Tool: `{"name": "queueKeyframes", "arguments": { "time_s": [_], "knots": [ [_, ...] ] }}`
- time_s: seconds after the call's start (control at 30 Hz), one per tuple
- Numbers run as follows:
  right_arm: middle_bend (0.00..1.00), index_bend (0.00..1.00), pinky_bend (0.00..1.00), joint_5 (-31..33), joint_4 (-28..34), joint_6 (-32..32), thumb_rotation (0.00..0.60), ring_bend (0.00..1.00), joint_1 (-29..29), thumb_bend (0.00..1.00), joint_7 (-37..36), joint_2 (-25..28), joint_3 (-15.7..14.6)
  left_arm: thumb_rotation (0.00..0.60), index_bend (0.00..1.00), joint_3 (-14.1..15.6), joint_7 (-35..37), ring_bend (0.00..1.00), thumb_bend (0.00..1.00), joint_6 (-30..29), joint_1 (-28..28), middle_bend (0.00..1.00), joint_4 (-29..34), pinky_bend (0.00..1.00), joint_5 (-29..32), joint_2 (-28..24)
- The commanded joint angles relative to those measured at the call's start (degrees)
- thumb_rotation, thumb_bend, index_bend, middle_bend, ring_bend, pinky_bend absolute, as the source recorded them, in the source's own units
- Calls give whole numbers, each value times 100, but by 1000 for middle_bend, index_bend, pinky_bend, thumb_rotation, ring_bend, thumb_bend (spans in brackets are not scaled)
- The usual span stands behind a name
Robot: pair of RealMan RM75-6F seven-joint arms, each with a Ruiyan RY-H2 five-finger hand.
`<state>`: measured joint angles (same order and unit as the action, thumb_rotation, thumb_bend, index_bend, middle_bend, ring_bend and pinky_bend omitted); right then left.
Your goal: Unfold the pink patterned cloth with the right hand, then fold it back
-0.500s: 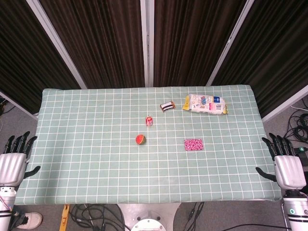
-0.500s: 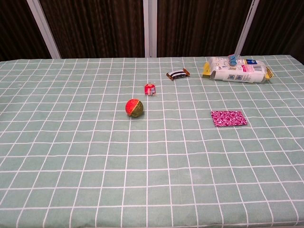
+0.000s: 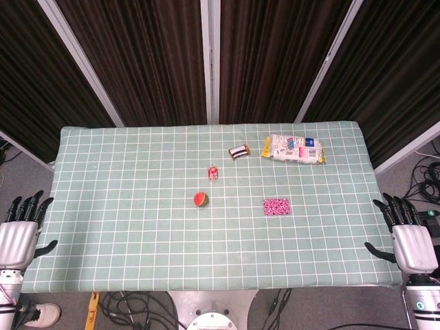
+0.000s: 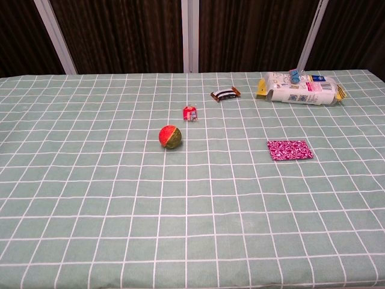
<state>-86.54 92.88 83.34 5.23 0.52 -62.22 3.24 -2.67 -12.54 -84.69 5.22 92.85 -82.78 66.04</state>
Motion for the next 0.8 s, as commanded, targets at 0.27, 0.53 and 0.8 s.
{"name": "queueKeyframes", "arguments": {
  "time_s": [0.27,0.53,0.8],
  "knots": [
    [35,158,0,-168,115,-224,570,0,199,125,108,-65,-21,600,180,9,36,123,0,-111,-52,146,-6,73,-57,23],
    [33,231,0,366,30,-1686,370,0,1114,397,402,-537,246,600,180,15,110,123,0,-167,-78,146,-51,73,-109,43],
    [3,276,0,1225,-822,-3237,209,0,2116,510,599,-1391,502,600,180,40,188,123,0,-180,-139,146,-81,73,-69,40]
  ]
}}
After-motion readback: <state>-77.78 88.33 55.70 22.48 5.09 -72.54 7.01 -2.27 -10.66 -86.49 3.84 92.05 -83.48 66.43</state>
